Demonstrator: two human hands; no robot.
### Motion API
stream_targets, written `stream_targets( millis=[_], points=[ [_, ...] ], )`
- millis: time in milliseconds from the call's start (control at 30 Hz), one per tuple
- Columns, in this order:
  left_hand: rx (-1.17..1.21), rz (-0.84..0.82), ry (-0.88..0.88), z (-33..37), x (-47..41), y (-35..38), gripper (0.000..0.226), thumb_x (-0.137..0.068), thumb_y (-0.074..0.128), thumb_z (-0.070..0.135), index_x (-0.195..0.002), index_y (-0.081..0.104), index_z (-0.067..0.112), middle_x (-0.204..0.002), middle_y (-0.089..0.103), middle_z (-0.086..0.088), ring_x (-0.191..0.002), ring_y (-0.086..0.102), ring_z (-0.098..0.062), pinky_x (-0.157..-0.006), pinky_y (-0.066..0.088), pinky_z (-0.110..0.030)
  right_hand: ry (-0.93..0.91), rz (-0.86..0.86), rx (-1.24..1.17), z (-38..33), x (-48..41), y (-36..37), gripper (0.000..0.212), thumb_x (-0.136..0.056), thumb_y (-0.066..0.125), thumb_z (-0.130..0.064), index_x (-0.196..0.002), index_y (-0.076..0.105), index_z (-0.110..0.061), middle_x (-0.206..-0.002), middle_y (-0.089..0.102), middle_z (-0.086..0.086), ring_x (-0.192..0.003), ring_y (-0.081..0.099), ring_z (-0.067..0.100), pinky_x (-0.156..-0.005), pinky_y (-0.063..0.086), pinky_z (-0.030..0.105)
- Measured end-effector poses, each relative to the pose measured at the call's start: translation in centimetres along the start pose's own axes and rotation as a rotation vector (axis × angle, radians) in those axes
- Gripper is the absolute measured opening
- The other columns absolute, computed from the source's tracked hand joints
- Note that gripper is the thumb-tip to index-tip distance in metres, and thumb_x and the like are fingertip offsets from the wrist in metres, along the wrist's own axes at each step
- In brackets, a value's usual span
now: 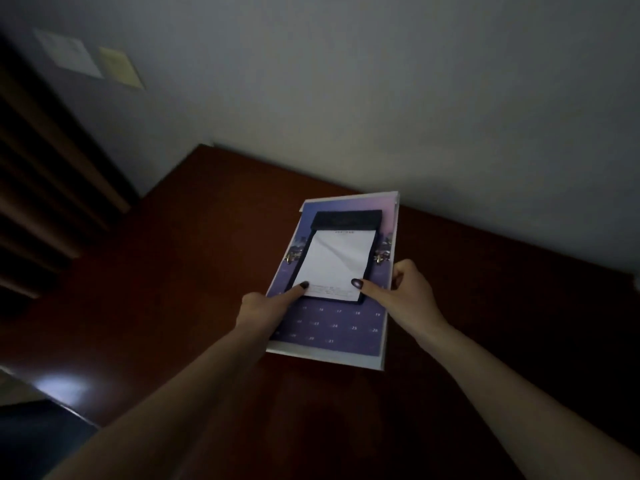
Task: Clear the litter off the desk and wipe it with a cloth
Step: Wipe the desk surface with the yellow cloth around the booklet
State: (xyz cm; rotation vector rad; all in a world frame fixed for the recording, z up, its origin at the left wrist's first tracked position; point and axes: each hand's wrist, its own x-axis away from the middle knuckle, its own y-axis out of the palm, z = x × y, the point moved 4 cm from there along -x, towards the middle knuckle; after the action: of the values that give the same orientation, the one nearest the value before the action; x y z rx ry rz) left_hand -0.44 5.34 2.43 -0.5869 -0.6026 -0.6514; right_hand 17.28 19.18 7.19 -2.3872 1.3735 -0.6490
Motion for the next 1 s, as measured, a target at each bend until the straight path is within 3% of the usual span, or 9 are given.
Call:
stream_targets(
  millis=[100,233,367,500,600,700,867,933,1000],
  points=[
    [-0.034,0.012,-0.006,1.2,-6.3,-7.5,0.087,-0.060,0.077,0.059,-0.120,0.050,0.001,-0.105,0.059,-0.010,-0.090,0.059,-0.026,-0.066,0.046,-0.033,0.037,-0.047,-0.059,-4.9,-2.9,7.7,0.045,-0.069,0.081,-0.033,-0.087,0.047,-0.010,-0.082,0.055,0.001,-0.074,0.054,0.015,-0.064,0.044,0.031],
    [-0.133,0.057,-0.027,2.4,-12.4,-15.7,0.093,-0.060,0.073,0.066,-0.123,0.047,0.004,-0.107,0.059,-0.011,-0.089,0.059,-0.025,-0.073,0.050,-0.036,0.084,-0.086,-0.100,-9.9,-6.2,16.4,0.044,-0.069,0.082,-0.030,-0.084,0.045,-0.012,-0.076,0.050,-0.003,-0.066,0.048,0.008,-0.056,0.038,0.023],
    [-0.284,0.077,0.009,4.3,-17.7,-20.8,0.096,-0.058,0.069,0.074,-0.120,0.051,0.002,-0.118,0.060,-0.018,-0.109,0.058,-0.035,-0.103,0.040,-0.053,0.156,-0.098,-0.096,-12.1,-9.0,22.3,0.043,-0.070,0.081,-0.033,-0.082,0.044,-0.013,-0.080,0.054,0.001,-0.070,0.053,0.012,-0.058,0.042,0.025],
    [-0.390,0.070,0.056,5.9,-21.9,-23.5,0.092,-0.065,0.069,0.068,-0.122,0.050,-0.002,-0.120,0.059,-0.021,-0.110,0.058,-0.036,-0.100,0.044,-0.049,0.281,-0.119,-0.096,-12.5,-11.3,26.4,0.042,-0.075,0.078,-0.030,-0.093,0.047,-0.006,-0.099,0.059,0.018,-0.093,0.060,0.032,-0.082,0.049,0.047],
    [-0.458,0.096,0.140,7.3,-24.3,-25.0,0.085,-0.070,0.071,0.060,-0.127,0.043,0.003,-0.124,0.054,-0.016,-0.109,0.056,-0.031,-0.090,0.050,-0.043,0.376,-0.144,-0.136,-12.2,-12.7,29.1,0.032,-0.079,0.075,-0.025,-0.090,0.049,-0.010,-0.103,0.061,0.016,-0.098,0.060,0.031,-0.086,0.049,0.045],
    [-0.646,0.156,0.239,8.8,-26.4,-26.5,0.083,-0.072,0.066,0.063,-0.127,0.048,0.005,-0.127,0.052,-0.015,-0.115,0.051,-0.030,-0.096,0.045,-0.045,0.452,-0.146,-0.203,-12.1,-14.0,31.6,0.021,-0.083,0.069,-0.021,-0.085,0.050,-0.014,-0.107,0.062,0.018,-0.098,0.061,0.031,-0.082,0.050,0.040],
    [-0.725,0.202,0.354,9.5,-28.9,-27.0,0.072,-0.075,0.067,0.058,-0.125,0.052,0.009,-0.128,0.049,-0.016,-0.119,0.043,-0.031,-0.102,0.036,-0.041,0.389,-0.080,-0.158,-12.8,-15.1,33.1,0.016,-0.089,0.058,-0.013,-0.095,0.061,0.001,-0.107,0.062,0.025,-0.102,0.058,0.039,-0.096,0.042,0.055],
    [-0.785,0.207,0.380,9.5,-29.4,-26.6,0.069,-0.077,0.064,0.060,-0.124,0.053,0.010,-0.128,0.050,-0.015,-0.119,0.043,-0.031,-0.100,0.033,-0.039,0.305,-0.042,-0.028,-13.1,-15.1,32.9,0.029,-0.090,0.054,-0.007,-0.111,0.058,0.012,-0.110,0.058,0.031,-0.105,0.054,0.043,-0.096,0.041,0.049],
    [-0.720,0.179,0.426,9.6,-29.7,-25.9,0.057,-0.080,0.064,0.054,-0.113,0.058,0.009,-0.118,0.056,-0.013,-0.112,0.050,-0.029,-0.091,0.038,-0.034,0.200,-0.070,0.118,-13.7,-14.9,33.0,0.038,-0.091,0.053,-0.007,-0.129,0.052,0.002,-0.110,0.058,0.023,-0.101,0.056,0.033,-0.083,0.042,0.032]
  ],
)
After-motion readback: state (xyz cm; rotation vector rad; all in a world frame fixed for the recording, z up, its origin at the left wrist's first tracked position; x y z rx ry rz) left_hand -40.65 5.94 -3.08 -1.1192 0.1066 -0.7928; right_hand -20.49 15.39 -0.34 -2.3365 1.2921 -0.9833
